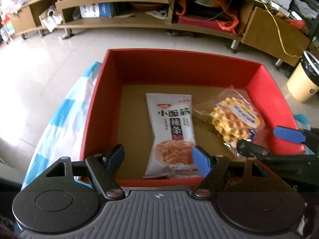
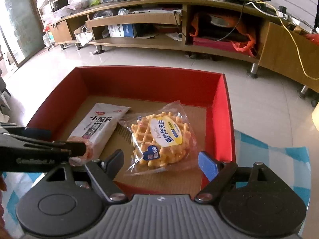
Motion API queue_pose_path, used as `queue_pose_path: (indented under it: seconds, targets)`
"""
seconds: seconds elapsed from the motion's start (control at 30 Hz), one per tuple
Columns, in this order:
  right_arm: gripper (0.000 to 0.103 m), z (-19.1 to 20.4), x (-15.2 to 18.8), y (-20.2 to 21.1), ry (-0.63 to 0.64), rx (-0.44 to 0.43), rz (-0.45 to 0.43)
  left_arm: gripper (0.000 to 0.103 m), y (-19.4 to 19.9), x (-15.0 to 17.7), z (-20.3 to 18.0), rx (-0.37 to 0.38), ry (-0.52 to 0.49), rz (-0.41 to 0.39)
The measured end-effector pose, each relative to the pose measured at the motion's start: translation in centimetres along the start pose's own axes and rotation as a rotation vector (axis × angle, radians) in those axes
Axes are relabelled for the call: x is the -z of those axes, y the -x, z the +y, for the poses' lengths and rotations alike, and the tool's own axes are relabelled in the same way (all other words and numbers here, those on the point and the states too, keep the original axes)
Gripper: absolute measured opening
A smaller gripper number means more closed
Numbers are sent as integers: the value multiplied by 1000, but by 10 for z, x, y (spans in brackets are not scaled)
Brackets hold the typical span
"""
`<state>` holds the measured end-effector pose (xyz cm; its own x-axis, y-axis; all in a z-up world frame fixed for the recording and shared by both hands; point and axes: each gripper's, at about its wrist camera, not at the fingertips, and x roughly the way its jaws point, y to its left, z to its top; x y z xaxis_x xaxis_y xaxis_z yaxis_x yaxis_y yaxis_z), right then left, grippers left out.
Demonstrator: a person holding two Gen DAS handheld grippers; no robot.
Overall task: Organize snacks
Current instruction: 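Lower both packs into the red box and open both tools, then move both tools back over the remaining snacks on the table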
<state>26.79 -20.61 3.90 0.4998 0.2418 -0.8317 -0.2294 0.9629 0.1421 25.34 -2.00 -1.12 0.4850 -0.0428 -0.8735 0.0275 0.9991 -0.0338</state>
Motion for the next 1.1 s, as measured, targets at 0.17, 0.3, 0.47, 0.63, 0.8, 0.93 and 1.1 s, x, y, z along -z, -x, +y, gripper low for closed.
queue_pose_path:
  seconds: [0.17,0.3,0.47,0.63,0.8,0.93,1.1]
  targets:
    - [81,0,7,11,-11,-1,3,83,12,12,3,9,31,-9]
    - [81,0,8,34,-5,27,-81,88,29,16,3,18,53,-46]
    - [81,-4,12,68,-55,0,-155,93,53,25,-6,13,54,-95]
    - [81,-4,28,98,-93,-16,-186,100,71,41,-13,39,52,-108]
    - [82,-6,58,115,-121,-20,-158,102,80,61,-12,61,59,-93]
    - [82,-10,81,124,-148,-17,-130,102,79,75,-12,61,56,-69]
    - [82,-15,104,135,-185,-24,-107,103,69,84,-16,50,43,-30]
